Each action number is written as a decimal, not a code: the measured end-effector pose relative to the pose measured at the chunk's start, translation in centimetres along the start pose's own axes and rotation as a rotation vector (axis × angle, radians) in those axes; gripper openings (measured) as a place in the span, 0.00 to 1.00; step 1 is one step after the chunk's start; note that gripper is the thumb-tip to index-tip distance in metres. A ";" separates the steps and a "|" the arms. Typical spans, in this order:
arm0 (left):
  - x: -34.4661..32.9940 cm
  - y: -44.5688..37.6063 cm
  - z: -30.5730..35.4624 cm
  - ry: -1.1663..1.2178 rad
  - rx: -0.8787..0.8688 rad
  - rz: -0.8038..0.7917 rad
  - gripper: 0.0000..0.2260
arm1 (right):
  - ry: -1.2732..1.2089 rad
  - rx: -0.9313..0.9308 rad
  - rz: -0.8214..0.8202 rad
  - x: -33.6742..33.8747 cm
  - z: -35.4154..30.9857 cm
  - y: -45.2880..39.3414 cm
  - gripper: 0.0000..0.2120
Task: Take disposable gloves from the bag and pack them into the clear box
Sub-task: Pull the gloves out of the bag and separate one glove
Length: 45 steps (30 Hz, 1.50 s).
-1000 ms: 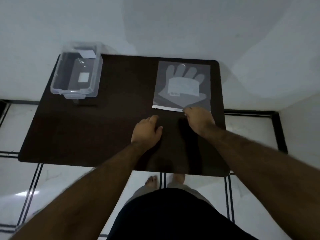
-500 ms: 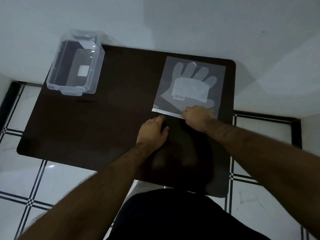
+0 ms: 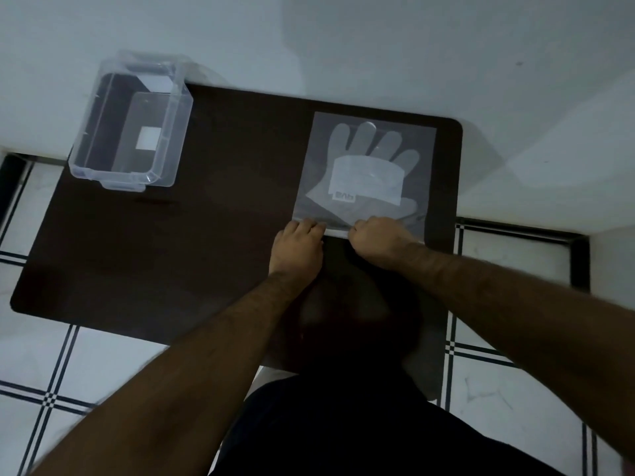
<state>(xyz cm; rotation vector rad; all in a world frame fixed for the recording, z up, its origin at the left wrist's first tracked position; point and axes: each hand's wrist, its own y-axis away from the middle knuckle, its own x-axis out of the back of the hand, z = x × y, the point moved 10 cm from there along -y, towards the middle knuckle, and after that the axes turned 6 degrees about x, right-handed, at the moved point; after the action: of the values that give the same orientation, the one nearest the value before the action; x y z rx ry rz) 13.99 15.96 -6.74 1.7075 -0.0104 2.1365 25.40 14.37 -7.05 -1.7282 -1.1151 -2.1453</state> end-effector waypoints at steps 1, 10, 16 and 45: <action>-0.1 -0.2 0.0 -0.004 -0.007 -0.002 0.19 | 0.005 -0.001 0.006 0.1 0.0 0.0 0.12; -0.5 0.5 2.7 0.016 -0.271 0.135 0.15 | -0.489 -0.367 0.207 -0.1 4.9 1.2 0.08; -2.1 0.8 4.4 -0.032 -0.250 -0.009 0.23 | -0.754 -0.502 0.401 0.4 7.3 2.8 0.06; -1.5 -4.4 8.8 -0.203 -0.312 0.118 0.03 | -0.995 -0.634 0.513 -0.6 10.9 2.9 0.11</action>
<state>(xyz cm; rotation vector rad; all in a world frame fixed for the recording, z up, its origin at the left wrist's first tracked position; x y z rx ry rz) 23.84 17.36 -7.04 1.7606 -0.4865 1.9086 35.64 19.09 -5.81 -3.0727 0.0433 -1.3375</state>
